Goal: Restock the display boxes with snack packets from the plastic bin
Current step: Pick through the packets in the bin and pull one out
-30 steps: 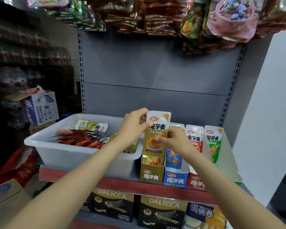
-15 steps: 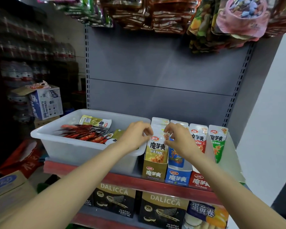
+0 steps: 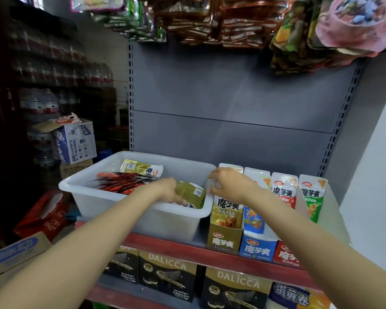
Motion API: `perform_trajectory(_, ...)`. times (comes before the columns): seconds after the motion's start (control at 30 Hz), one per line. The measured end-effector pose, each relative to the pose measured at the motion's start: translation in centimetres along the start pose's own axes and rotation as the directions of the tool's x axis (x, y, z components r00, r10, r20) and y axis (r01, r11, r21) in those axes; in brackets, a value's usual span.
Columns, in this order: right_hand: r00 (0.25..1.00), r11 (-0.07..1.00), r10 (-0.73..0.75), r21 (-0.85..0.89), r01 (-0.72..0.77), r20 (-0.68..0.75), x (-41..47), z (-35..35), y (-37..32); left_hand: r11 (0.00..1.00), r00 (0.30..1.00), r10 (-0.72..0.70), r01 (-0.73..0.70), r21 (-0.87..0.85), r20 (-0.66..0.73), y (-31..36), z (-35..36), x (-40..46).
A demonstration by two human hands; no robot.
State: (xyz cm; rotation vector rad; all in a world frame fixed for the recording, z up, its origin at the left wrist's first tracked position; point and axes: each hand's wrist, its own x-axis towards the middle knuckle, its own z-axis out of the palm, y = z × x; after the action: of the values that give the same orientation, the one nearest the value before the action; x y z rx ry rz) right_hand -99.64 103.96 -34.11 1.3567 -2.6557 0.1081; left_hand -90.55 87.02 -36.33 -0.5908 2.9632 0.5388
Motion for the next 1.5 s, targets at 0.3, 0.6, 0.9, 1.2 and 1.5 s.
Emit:
perform_trajectory(0.3,0.995,0.999,0.012,-0.052,-0.007,0.102,0.4,0.1,-0.1,0.96,0.987,-0.146,0.125,0.252,0.066,3.9,0.2,1.2)
perform_trajectory(0.6,0.999,0.996,-0.036,0.085,0.036,0.001,-0.6,0.8,0.6,0.986,0.981,-0.13,0.113,-0.119,-0.142,2.4,0.0,1.0)
perform_trajectory(0.9,0.999,0.995,-0.035,0.091,0.038,-0.038,-0.5,1.0,0.5,0.851,0.773,-0.195,-0.172,-0.495,-0.604,1.1,-0.5,-0.8)
perform_trajectory(1.2,0.872,0.969,-0.147,0.109,0.222,-0.466,-2.1,0.4,-1.4,0.365,0.873,-0.166,-0.377,-0.851,-0.458,3.9,-1.6,-3.7)
perform_trajectory(1.5,0.777,0.78,0.137,0.55,0.297,-0.614,-5.1,-0.6,-1.0,0.392,0.741,0.02,-0.623,-0.677,-0.671,5.6,-0.5,-6.7)
